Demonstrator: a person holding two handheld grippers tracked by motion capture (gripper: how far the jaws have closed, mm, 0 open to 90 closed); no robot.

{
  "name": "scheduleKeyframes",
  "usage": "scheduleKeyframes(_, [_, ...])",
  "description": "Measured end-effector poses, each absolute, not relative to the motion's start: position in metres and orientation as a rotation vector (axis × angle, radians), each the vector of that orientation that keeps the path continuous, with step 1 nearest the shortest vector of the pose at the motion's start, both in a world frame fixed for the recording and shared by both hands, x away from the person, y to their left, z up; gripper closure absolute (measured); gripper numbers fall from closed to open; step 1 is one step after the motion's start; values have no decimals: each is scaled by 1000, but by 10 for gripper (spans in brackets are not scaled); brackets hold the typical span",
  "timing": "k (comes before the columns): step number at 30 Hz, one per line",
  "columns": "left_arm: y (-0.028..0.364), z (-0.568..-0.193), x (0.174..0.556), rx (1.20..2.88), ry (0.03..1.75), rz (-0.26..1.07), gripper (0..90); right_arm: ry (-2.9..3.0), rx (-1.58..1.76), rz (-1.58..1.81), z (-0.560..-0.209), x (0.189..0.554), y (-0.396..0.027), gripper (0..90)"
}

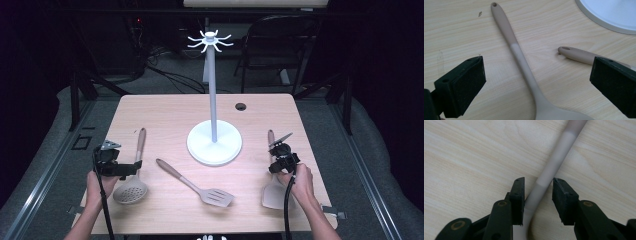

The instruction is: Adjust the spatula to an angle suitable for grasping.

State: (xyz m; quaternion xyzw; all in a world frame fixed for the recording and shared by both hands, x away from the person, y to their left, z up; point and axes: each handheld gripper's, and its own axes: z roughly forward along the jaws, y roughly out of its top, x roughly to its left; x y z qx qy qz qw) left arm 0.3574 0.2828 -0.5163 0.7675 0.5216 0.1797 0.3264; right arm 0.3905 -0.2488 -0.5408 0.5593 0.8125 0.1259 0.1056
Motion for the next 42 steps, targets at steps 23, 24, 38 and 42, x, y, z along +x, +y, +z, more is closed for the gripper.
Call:
scheduleKeyframes(23, [281, -518, 356, 2033, 1356, 477, 1, 2293, 1869, 443, -543, 409, -268, 735])
scheduleKeyframes(24, [281, -518, 357, 2037, 1355, 476, 1, 2291, 1870, 440, -543, 409, -269, 751])
scheduleKeyframes(38, [279, -517, 356, 2039, 1341, 468, 1, 2263, 1842, 521, -535, 404, -283, 788])
scheduleKeyframes(42, [279, -518, 356, 2030, 1339, 463, 1, 2264, 1750, 556, -529, 398, -279, 787])
